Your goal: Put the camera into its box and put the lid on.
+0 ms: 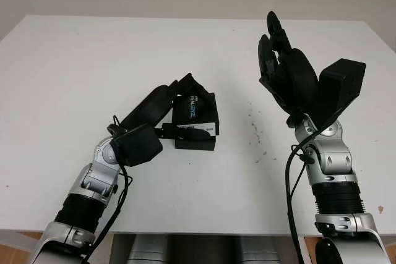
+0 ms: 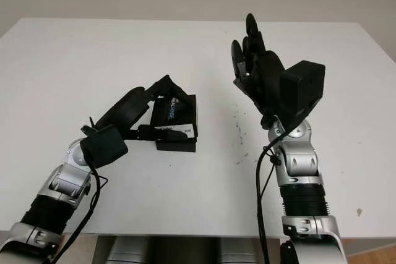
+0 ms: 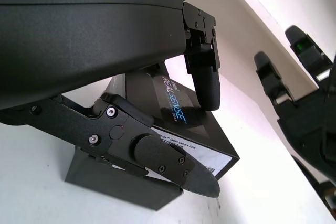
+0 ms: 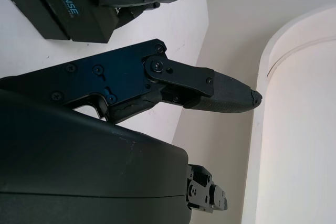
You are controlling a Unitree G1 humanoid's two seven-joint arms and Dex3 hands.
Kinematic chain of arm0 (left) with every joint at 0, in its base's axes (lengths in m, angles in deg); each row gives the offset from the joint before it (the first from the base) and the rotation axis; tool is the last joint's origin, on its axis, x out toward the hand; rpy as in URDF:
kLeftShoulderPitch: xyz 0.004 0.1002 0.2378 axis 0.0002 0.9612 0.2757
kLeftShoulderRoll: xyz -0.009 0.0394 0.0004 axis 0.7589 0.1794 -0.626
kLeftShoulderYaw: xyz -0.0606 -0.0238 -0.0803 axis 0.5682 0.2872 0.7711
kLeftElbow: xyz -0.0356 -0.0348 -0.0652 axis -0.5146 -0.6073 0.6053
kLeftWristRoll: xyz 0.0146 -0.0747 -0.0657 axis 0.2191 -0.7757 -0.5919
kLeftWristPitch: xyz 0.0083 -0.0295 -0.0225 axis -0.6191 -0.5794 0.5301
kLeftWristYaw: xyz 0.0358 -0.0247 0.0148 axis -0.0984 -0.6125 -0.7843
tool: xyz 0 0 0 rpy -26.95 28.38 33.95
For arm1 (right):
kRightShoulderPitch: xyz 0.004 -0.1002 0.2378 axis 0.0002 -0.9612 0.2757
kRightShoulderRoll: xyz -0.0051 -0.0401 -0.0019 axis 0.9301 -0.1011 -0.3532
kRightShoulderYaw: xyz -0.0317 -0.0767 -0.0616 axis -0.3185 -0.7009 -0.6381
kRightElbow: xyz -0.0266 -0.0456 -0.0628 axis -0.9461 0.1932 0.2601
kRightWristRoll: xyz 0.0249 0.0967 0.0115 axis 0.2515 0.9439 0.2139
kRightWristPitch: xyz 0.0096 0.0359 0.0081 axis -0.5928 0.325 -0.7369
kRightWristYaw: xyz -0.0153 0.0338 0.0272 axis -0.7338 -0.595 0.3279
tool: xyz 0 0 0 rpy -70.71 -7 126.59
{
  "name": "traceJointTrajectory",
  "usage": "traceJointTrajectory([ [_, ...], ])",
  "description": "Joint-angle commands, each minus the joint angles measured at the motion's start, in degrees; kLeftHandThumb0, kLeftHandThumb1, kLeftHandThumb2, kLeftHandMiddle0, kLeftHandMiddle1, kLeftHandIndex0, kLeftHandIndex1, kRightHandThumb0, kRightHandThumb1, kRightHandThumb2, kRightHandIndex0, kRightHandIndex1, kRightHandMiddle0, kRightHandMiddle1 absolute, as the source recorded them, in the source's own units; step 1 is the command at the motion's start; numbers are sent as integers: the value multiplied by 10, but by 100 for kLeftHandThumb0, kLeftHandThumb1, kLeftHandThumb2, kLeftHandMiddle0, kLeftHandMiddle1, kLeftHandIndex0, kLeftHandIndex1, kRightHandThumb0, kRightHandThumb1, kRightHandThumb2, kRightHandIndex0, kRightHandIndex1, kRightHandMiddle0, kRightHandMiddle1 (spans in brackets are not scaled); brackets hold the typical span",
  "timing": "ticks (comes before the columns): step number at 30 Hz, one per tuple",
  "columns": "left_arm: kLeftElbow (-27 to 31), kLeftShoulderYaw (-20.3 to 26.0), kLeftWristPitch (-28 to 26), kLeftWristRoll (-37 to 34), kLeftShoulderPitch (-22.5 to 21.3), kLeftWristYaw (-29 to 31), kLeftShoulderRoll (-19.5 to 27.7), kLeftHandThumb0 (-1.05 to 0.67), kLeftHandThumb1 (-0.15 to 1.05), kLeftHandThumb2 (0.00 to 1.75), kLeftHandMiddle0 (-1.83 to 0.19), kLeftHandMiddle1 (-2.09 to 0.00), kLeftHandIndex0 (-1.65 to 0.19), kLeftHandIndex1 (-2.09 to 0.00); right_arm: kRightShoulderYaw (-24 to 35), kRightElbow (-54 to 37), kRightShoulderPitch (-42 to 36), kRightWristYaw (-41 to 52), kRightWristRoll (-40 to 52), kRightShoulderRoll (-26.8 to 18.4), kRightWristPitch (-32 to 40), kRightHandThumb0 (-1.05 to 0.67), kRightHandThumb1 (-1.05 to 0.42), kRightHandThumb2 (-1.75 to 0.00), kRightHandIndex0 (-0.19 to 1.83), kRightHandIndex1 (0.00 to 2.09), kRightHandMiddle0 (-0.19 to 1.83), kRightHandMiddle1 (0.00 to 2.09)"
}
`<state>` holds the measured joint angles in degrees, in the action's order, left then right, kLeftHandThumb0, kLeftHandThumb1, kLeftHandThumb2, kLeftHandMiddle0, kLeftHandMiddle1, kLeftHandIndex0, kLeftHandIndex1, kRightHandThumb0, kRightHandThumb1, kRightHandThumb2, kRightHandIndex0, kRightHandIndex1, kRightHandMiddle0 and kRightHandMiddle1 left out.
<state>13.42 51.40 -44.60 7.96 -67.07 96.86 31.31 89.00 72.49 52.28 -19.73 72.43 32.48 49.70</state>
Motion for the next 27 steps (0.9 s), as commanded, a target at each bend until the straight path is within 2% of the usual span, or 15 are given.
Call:
traceJointTrajectory([
  [1, -17, -6, 14, -5, -3, 6, 0, -9, 105, 10, -25, -162, -11, -147, 0, -8, -3, 3, -2, -3, -4, -76, -105, -65, -19, 0, -19, 0],
  [10, -94, -16, 65, 18, -46, 7, 11, -9, 105, 7, -26, -166, -17, -146, 4, -12, -4, 1, 1, -1, 0, -76, -105, -64, -19, 0, -19, 0],
  [17, -149, -28, 123, 65, -76, -28, 28, -7, 104, 6, -30, -164, -20, -146, 6, -12, -6, 3, 3, -2, -1, -79, -105, -63, -19, 0, -19, 0],
  [27, -183, -38, 154, 94, -95, -54, 38, -6, 105, 7, -27, -165, -19, -147, 3, -17, -8, 5, 0, -3, 5, -76, -105, -64, -19, 0, -19, 0],
])
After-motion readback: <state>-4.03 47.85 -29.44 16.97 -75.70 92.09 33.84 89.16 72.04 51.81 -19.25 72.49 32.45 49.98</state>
